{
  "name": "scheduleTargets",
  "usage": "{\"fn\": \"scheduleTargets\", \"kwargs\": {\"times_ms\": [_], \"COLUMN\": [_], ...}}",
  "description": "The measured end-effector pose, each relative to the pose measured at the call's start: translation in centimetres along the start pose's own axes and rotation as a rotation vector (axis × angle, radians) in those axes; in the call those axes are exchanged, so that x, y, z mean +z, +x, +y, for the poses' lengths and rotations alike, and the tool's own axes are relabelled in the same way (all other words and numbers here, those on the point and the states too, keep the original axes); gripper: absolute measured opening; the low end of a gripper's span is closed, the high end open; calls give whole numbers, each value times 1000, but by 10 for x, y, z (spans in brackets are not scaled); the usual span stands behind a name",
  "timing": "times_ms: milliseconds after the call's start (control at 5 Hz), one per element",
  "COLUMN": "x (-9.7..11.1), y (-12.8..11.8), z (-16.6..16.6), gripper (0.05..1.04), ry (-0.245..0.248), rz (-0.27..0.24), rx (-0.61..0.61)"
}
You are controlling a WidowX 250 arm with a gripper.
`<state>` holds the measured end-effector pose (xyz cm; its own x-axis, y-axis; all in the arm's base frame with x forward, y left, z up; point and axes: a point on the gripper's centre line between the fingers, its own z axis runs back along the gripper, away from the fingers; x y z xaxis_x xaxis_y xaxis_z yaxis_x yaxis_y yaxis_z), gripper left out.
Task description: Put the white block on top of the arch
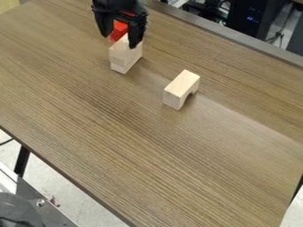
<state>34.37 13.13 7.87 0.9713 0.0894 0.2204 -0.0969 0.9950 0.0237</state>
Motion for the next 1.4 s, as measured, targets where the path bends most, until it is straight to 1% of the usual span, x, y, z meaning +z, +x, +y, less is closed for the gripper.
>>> {"fn": "scheduleTargets", "kwargs": {"times_ms": [600,800,1000,1200,1400], "x": [1,-2,-17,-29,-31], "y": [3,2,-1,-2,-1], "z": [-1,1,2,2,2], "gripper": [1000,1000,1000,966,822], "ry": [-28,-16,-2,3,15], "rz": [-24,-31,1,25,24], "rx": [-15,-21,1,13,21]}}
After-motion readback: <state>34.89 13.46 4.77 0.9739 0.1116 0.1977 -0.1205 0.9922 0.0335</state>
